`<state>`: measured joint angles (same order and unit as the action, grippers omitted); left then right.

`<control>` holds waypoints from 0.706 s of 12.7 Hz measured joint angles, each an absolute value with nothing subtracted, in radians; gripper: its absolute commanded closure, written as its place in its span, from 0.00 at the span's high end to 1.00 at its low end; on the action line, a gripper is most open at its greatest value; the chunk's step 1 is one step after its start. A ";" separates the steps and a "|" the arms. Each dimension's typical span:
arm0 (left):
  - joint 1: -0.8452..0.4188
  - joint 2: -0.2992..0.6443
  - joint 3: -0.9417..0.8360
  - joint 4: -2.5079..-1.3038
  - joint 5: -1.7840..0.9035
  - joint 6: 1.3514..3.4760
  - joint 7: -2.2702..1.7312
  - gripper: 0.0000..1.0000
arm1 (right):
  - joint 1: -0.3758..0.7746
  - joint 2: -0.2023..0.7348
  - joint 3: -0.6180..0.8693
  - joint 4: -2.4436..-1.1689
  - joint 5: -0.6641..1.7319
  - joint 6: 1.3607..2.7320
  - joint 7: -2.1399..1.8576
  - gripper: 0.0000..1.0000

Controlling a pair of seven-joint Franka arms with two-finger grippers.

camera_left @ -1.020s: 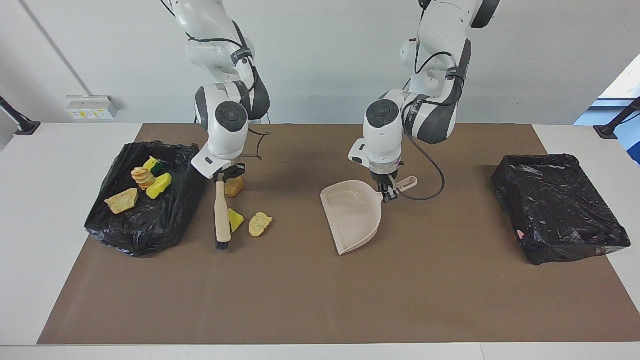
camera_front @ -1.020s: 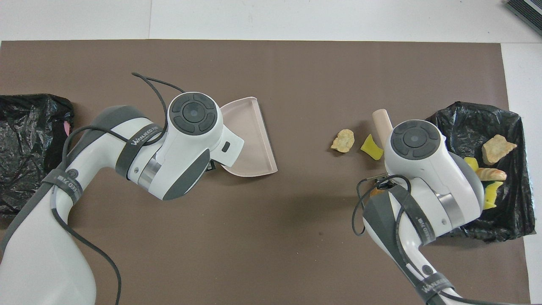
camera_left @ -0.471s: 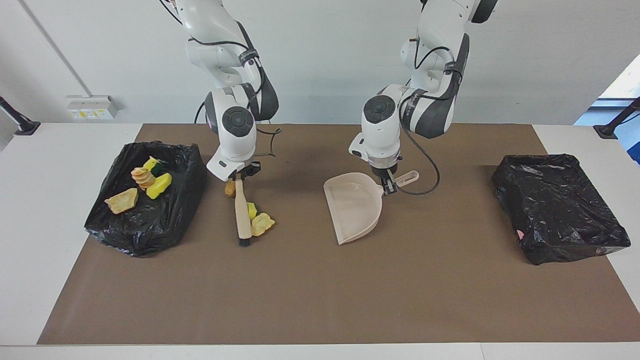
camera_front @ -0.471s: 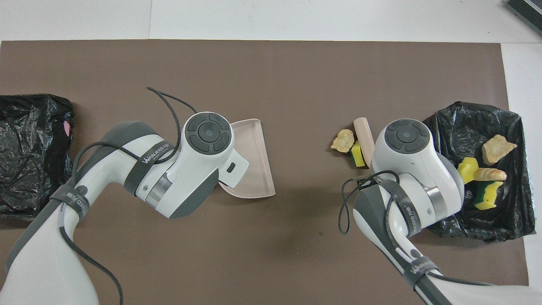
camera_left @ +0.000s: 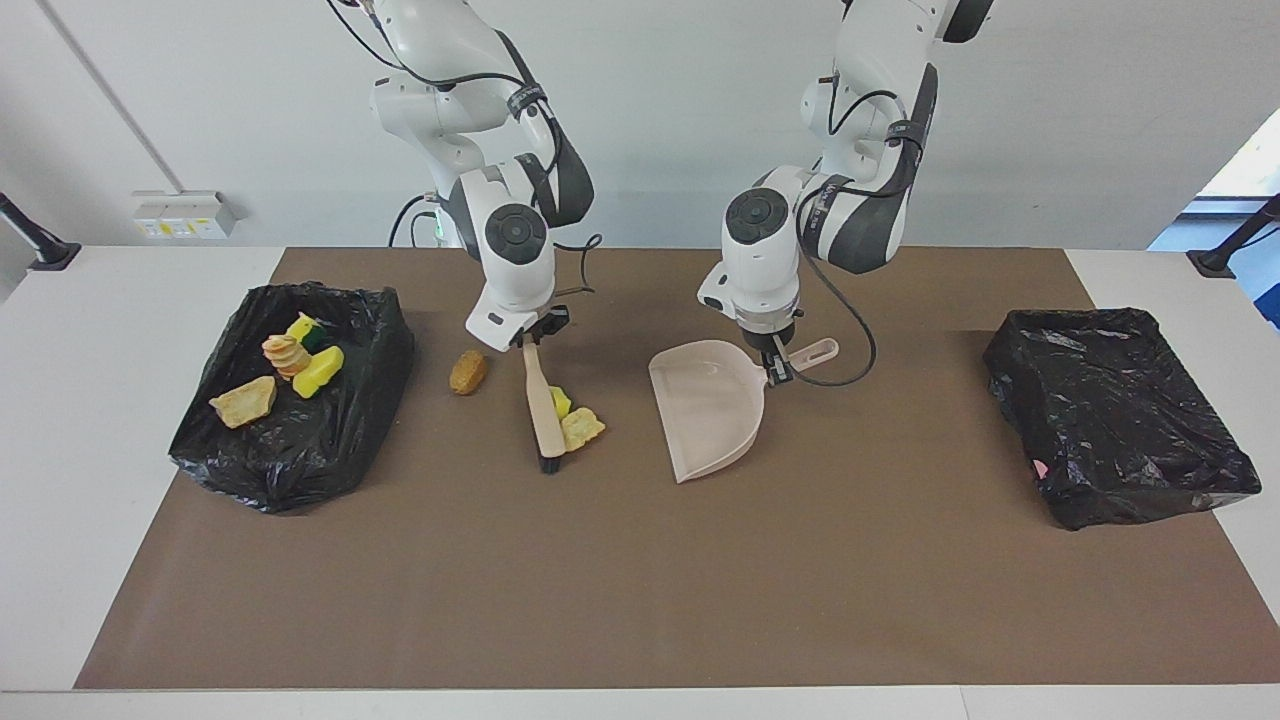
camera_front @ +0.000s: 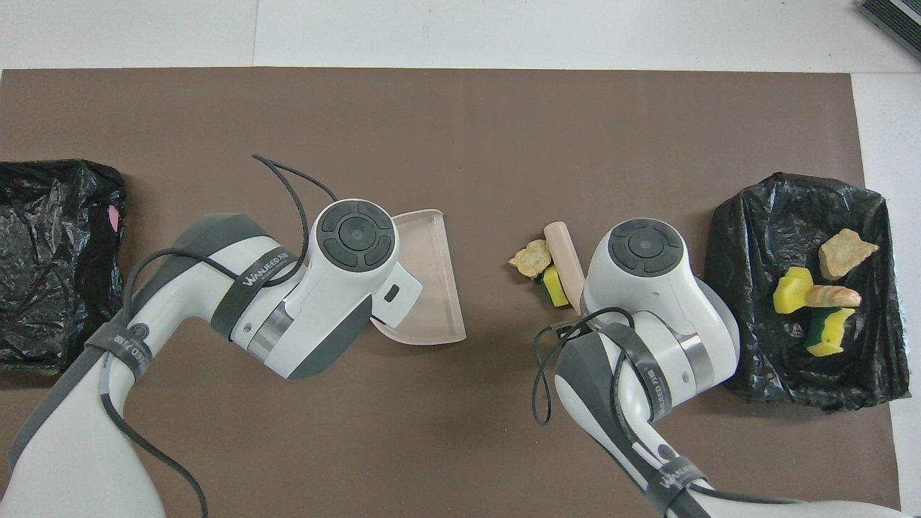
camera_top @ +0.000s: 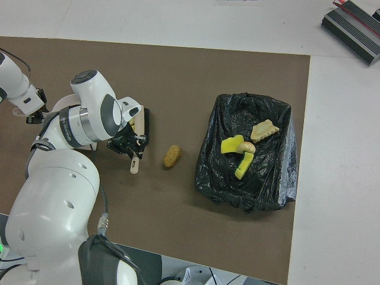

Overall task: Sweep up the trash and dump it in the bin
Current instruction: 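Sweep the crusts toward the dustpan held by the left gripper with the brush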

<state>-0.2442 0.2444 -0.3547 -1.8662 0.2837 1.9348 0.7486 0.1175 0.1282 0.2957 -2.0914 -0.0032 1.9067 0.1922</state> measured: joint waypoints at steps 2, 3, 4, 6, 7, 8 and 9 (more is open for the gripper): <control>-0.244 0.243 -0.355 -1.873 0.284 1.935 0.771 0.00 | 0.138 0.128 0.296 -2.091 0.053 1.903 0.192 0.00; -0.244 0.241 -0.355 -1.877 0.284 1.935 0.786 0.00 | 0.146 0.128 0.296 -2.092 0.085 1.903 0.192 0.00; -0.243 0.239 -0.354 -1.880 0.284 1.936 0.805 0.00 | 0.157 0.129 0.296 -2.092 0.126 1.903 0.191 0.00; -0.243 0.237 -0.354 -1.885 0.284 1.936 0.828 0.00 | 0.184 0.130 0.296 -2.092 0.227 1.903 0.190 0.00; -0.243 0.236 -0.354 -1.890 0.284 1.936 0.833 0.00 | 0.197 0.130 0.297 -2.092 0.274 1.905 0.189 0.00; -0.242 0.234 -0.354 -1.896 0.284 1.936 0.835 0.00 | 0.209 0.130 0.297 -2.092 0.309 1.908 0.186 0.00; -0.242 0.231 -0.354 -1.902 0.284 1.936 0.837 0.00 | 0.220 0.130 0.297 -2.092 0.335 1.910 0.183 0.00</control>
